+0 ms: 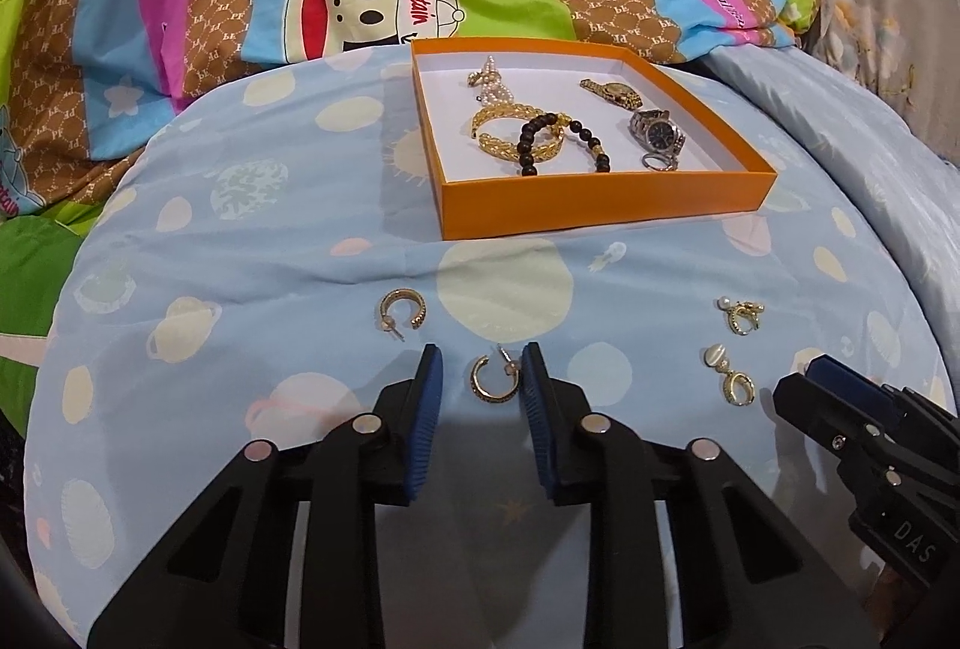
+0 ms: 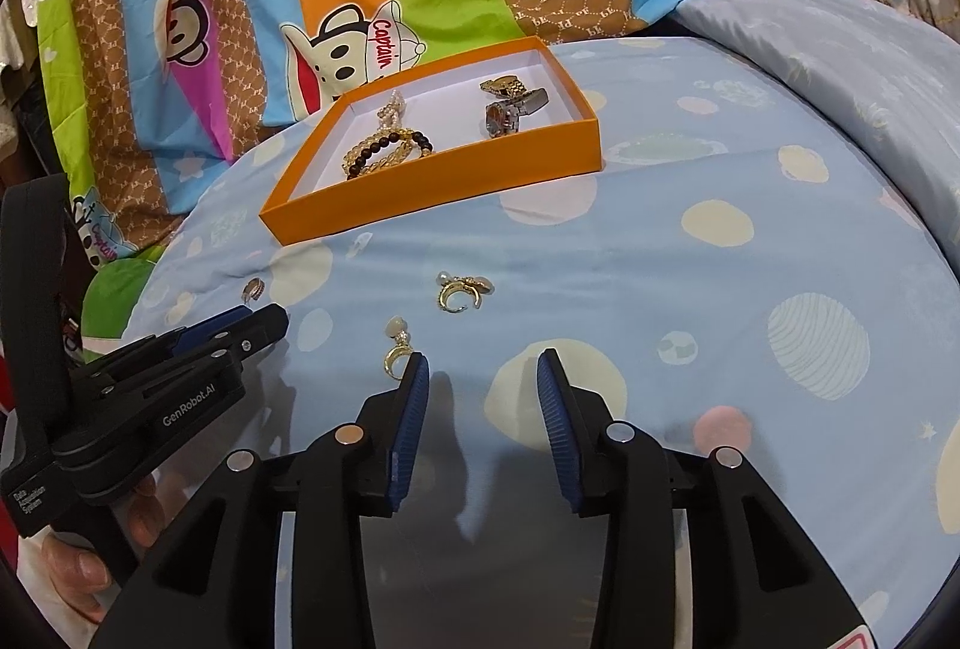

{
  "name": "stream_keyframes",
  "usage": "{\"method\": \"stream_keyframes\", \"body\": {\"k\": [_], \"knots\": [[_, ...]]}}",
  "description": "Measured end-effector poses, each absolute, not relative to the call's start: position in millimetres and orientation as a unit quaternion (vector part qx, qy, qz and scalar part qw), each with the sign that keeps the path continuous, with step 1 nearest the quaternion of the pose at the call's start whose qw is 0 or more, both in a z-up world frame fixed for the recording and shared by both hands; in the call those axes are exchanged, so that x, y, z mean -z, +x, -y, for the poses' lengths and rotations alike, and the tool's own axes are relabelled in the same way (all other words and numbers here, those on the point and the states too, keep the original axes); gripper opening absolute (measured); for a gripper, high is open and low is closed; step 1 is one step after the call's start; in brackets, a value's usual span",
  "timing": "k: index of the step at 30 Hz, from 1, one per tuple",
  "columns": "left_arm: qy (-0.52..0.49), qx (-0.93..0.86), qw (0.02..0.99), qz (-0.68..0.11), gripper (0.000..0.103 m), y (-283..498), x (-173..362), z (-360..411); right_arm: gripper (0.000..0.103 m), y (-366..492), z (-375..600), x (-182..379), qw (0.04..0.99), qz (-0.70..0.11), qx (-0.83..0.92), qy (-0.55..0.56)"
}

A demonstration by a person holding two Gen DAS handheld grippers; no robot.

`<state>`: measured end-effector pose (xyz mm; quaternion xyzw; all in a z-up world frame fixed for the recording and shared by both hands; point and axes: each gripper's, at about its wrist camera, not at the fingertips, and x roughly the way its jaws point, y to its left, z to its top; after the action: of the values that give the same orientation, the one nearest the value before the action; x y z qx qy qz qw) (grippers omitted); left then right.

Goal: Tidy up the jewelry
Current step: 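Lower the left tool onto a gold hoop earring and grasp it, then grasp the second gold hoop earring with the right tool while the left tool holds its hoop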

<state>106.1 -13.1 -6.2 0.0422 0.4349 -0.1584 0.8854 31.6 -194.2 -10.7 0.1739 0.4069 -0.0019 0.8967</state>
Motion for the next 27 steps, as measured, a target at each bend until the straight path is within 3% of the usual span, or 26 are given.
{"method": "stream_keyframes", "body": {"k": [3, 19, 27], "knots": [[0.03, 0.163, 0.885, -0.436, 0.018, 107, 6, 10, 0.038, 31, 194, 11, 0.897, -0.406, 0.002, 0.174], [0.002, 0.179, 0.88, -0.44, 0.018, 101, 6, -5, 0.038, 32, 195, 10, 0.896, -0.405, -0.001, 0.179], [0.019, 0.178, 0.881, -0.437, 0.027, 105, 6, 5, 0.039, 31, 195, 10, 0.896, -0.404, -0.002, 0.181]]}}
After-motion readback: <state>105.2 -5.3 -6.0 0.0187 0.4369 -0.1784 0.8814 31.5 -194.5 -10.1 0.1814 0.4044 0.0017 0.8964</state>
